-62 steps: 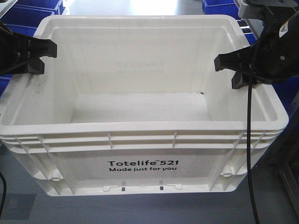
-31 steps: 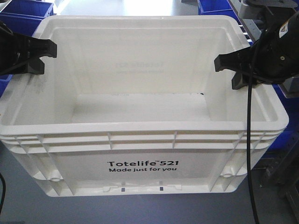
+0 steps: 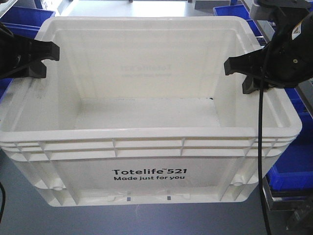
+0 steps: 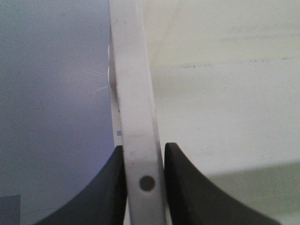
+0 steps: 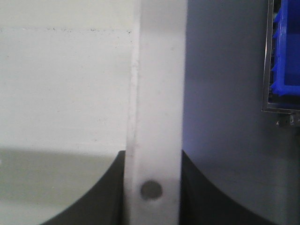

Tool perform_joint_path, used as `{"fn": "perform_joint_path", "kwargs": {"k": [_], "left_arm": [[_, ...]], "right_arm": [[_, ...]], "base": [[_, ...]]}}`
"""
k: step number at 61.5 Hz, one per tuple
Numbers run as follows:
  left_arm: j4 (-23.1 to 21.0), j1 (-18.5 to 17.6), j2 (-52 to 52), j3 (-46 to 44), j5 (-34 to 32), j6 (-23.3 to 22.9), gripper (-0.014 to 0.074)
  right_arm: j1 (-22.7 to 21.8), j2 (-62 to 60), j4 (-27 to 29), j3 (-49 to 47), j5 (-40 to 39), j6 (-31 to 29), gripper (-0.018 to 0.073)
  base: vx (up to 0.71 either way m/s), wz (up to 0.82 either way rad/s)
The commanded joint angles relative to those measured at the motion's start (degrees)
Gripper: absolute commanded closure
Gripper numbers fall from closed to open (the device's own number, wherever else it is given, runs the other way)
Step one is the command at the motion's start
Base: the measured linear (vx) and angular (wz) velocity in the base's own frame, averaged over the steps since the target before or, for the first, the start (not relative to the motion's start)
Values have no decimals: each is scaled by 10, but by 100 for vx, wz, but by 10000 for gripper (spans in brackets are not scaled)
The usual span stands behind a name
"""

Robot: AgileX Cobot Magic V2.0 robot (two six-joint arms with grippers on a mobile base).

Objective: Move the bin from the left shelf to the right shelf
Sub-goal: 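Hold the tote with both grippers while the base turns away, then keep holding the tote while the base drives past the windows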

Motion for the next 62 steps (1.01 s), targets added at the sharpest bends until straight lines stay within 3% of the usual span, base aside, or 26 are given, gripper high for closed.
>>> {"fn": "perform_joint_path", "kwargs": {"k": [1,62], "left_arm": [[40,2,-24,-19,-48,9,602],[40,2,-24,-19,-48,9,602]], "right_arm": [[-4,-32,-28,-21,-44,-11,509],[-4,-32,-28,-21,-44,-11,509]], "base": [[38,-2],[39,-6]]}}
